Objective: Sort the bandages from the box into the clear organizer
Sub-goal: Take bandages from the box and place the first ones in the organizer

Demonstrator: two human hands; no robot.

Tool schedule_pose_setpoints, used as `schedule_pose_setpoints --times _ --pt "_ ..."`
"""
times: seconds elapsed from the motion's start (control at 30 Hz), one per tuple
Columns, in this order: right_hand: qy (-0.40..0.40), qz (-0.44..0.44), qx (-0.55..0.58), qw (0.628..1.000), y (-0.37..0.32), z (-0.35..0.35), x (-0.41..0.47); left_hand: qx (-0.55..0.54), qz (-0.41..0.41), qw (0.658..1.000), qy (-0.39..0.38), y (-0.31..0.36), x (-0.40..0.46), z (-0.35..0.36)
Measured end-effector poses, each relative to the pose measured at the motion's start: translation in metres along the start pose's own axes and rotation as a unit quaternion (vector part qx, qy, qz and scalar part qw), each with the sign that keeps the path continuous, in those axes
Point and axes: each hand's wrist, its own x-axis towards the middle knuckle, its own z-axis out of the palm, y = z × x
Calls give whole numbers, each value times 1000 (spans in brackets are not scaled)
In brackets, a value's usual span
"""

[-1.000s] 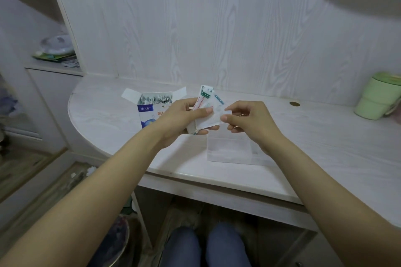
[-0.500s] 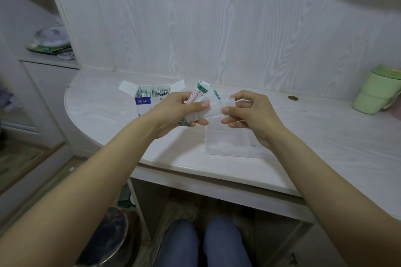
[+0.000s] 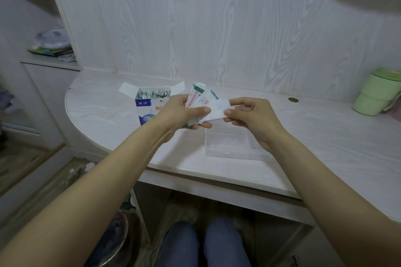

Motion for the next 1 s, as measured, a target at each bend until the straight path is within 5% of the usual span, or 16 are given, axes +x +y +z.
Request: schedule_pose_setpoints --times 0.33,1.0 --pt "40 51 -3 998 0 -2 -3 -44 21 996 80 -5 5 1" --pt "-21 46 100 994 0 -2 0 -103 24 992 74 -8 9 7"
